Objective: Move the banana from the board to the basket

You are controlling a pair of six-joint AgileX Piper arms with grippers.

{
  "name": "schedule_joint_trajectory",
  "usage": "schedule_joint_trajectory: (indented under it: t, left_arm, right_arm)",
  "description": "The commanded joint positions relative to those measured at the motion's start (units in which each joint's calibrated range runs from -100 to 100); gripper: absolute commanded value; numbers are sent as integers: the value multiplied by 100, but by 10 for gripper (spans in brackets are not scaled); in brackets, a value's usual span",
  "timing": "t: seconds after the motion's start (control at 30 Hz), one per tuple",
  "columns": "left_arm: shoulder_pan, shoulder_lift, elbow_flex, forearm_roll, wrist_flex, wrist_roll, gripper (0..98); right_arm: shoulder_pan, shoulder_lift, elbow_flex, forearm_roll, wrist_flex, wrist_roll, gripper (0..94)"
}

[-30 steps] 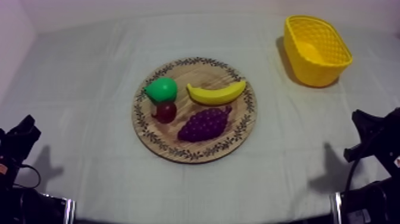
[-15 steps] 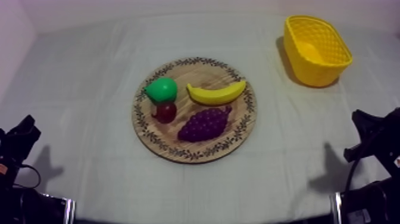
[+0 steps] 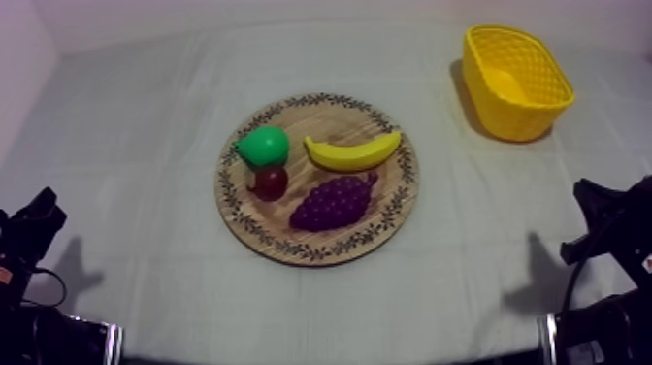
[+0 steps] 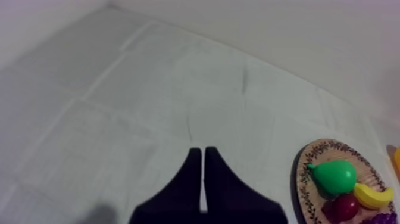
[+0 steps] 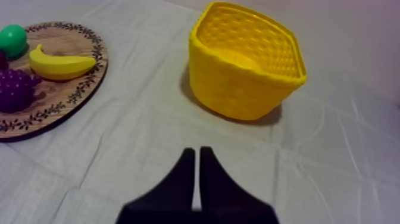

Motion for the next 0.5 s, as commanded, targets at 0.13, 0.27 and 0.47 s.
schedule_joint_trajectory:
  t: [0.13, 0.27, 0.47]
  left_arm:
    - [2, -5, -1, 3, 0, 1, 1]
    - [2, -5, -1, 3, 0, 1, 1]
    - [2, -5, -1, 3, 0, 1, 1]
  right_arm:
    - [19, -5, -5, -3, 5, -93, 5]
    - [40, -5, -5, -3, 26, -87, 5]
    - [47, 129, -5, -12, 112, -39, 6]
